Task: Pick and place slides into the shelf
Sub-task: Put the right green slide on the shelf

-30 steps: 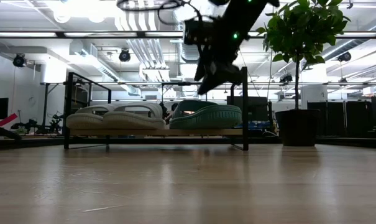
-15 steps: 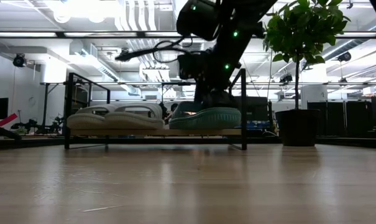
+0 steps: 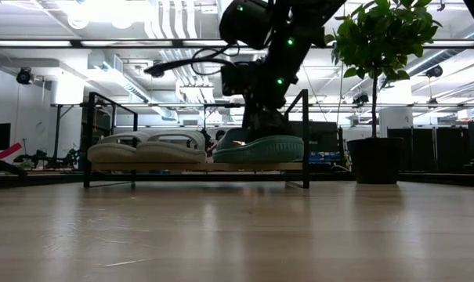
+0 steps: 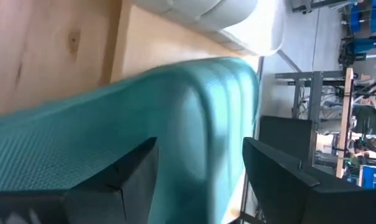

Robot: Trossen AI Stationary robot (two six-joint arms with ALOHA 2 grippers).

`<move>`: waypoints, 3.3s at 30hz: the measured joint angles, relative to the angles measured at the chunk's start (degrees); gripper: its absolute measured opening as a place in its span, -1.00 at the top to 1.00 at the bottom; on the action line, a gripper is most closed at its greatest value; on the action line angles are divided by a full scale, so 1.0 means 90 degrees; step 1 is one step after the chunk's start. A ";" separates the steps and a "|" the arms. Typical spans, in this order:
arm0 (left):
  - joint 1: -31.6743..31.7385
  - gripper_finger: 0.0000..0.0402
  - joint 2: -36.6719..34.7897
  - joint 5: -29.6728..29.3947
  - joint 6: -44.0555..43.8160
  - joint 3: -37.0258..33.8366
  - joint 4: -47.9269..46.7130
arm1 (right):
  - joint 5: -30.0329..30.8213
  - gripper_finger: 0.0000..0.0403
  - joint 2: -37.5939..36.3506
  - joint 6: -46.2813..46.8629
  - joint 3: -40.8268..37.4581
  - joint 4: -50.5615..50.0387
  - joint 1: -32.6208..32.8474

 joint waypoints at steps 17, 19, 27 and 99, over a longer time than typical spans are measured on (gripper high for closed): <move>0.0000 -0.29 0.0000 0.0019 -0.0002 0.0000 0.0000 | 0.0324 -0.09 -0.0011 -0.0050 0.0109 0.0069 -0.0273; 0.0000 -0.29 0.0000 0.0019 -0.0002 0.0000 0.0000 | 0.0305 -0.05 -0.0011 -0.0051 0.0109 0.0074 -0.0297; 0.0000 -0.29 0.0000 0.0017 -0.0002 0.0000 0.0000 | 0.0265 0.50 -0.0011 -0.0143 0.0100 0.0052 -0.0301; -0.0005 -0.29 0.0000 -0.0007 -0.0024 -0.0007 -0.0010 | 0.1679 0.77 0.0606 0.0538 0.0403 -0.0386 -0.1468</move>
